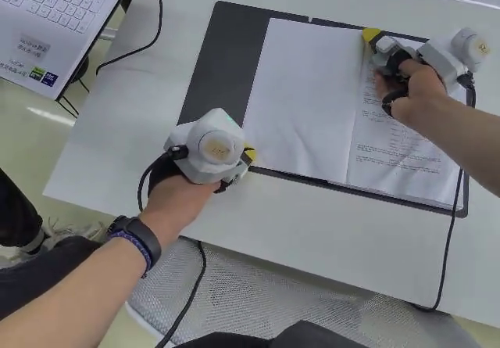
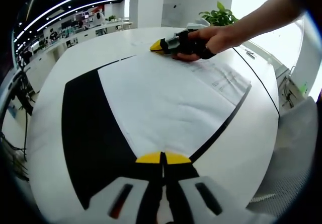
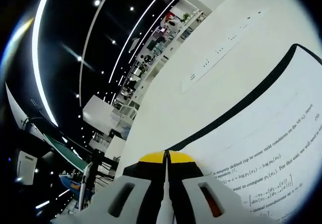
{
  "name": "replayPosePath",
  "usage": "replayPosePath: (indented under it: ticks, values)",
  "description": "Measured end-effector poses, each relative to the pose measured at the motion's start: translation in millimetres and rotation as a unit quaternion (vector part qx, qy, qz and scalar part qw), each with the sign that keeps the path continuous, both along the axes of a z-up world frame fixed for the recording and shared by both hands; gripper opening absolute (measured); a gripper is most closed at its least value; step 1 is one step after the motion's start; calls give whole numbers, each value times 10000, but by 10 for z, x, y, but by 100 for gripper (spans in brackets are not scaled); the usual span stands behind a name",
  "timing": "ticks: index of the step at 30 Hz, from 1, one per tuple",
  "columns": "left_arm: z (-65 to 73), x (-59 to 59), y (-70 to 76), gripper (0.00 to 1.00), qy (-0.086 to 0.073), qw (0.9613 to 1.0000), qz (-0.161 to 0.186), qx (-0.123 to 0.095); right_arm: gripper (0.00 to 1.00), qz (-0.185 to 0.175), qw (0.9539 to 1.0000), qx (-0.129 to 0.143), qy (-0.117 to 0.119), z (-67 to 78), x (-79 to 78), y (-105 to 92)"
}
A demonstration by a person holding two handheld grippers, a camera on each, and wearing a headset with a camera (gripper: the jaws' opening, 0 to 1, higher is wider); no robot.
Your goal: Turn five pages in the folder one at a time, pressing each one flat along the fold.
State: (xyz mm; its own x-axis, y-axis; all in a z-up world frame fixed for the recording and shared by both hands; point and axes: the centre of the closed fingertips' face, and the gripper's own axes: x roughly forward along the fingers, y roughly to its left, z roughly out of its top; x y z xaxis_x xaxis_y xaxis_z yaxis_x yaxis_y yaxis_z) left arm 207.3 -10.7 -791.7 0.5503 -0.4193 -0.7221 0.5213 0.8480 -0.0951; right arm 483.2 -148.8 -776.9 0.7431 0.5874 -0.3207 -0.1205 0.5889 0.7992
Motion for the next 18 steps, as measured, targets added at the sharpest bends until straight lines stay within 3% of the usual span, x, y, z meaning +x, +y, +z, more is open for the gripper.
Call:
replayPosePath:
  ticks: [4,7,11,18]
  values:
    - [12,-8,-3,0,0,10000,-22,6,0,149,9997,-201,-53,-10,-1,14]
    - [14,-7,-5,0,-10,10000,-31,4,0,277,9982,-466,-251,-9,-18,28]
    - [20,-5,-8,0,3,10000,-29,9,0,601,9959,-524,-429,-11,-104,90]
    - [10,5,-7,0,-8,10000,-6,14,0,870,9935,-576,-461,-11,-285,128]
